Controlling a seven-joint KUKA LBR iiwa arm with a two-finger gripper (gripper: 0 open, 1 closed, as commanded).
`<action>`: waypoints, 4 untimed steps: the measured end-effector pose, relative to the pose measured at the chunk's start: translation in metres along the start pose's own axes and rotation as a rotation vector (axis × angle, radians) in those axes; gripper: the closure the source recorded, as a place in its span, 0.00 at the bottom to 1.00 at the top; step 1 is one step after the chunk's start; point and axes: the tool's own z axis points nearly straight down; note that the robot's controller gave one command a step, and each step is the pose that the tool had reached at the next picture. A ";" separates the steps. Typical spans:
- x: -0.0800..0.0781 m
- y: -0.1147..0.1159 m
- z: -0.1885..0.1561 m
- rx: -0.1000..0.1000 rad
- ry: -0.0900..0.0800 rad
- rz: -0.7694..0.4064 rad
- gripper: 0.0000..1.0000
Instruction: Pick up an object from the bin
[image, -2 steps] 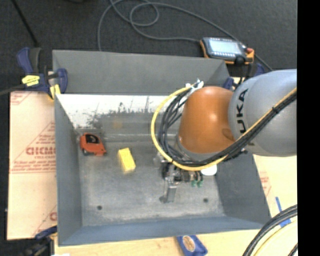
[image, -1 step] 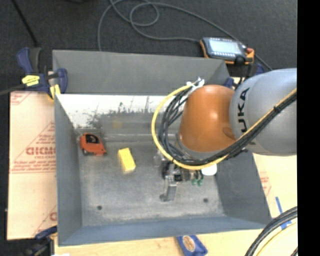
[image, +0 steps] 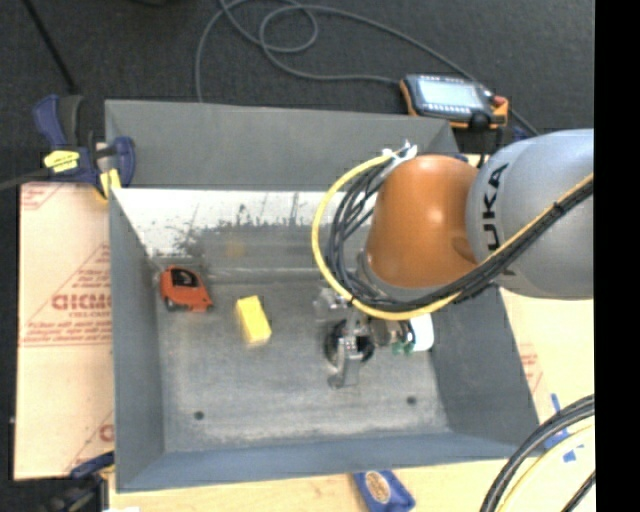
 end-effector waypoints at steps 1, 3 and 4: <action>-0.016 -0.050 -0.002 -0.001 -0.001 0.058 0.00; -0.054 -0.068 0.055 0.000 0.002 0.014 0.00; -0.075 -0.073 0.068 0.000 -0.007 0.051 0.00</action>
Offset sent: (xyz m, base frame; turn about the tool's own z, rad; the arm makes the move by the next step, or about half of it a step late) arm 0.0070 -0.0631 -0.0609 -0.0331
